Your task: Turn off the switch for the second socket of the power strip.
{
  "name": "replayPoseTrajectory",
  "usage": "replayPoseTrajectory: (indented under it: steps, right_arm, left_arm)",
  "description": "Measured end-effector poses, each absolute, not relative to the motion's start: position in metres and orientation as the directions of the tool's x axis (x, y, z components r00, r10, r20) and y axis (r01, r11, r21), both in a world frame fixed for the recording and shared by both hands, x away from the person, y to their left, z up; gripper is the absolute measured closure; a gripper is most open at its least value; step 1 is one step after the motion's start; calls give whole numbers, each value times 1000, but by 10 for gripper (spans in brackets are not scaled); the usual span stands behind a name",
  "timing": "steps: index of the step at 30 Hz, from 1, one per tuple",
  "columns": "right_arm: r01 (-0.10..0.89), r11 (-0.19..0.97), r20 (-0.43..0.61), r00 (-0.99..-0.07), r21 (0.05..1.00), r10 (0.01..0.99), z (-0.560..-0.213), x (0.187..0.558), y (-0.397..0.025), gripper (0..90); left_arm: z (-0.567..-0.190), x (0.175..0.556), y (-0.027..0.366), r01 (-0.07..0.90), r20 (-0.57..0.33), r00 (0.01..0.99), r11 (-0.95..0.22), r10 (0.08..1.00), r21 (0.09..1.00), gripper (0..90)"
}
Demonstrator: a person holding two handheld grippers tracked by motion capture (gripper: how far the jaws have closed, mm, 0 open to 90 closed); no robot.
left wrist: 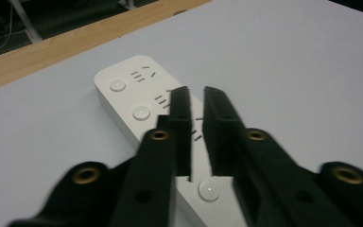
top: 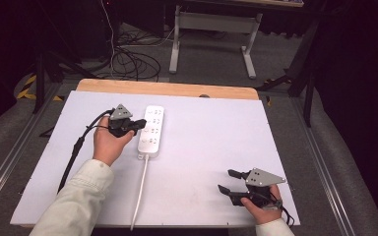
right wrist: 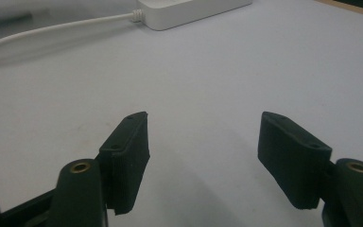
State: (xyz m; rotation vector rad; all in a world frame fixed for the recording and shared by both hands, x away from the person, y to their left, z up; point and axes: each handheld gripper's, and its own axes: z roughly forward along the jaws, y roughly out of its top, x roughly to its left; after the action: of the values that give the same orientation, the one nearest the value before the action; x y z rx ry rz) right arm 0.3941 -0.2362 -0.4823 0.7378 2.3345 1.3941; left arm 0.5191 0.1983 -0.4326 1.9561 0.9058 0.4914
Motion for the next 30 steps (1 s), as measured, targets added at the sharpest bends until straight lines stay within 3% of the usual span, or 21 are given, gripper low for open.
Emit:
replayPoseTrajectory:
  steps: [4,7,13,23,30]
  right_arm:
    - [262,392,-14,-816,882,578,-482,394,-236,353]
    - [262,390,-14,-815,883,579,-482,394,-236,353]
    - [259,393,-18,-816,882,577,-482,393,-235,352]
    - [258,393,-19,-816,883,578,-481,393,-235,350]
    - [247,393,-30,-815,886,579,-480,391,-234,350]
  left_arm:
    - [-425,511,199,375,7,662,-340,749,863,612]
    - [-417,502,201,360,10,665,-333,747,872,457]
    - [-401,485,205,344,-14,682,-304,732,888,332]
    - [-391,449,219,344,-67,705,-258,706,903,291]
    - [-393,424,230,275,3,728,-296,686,915,266]
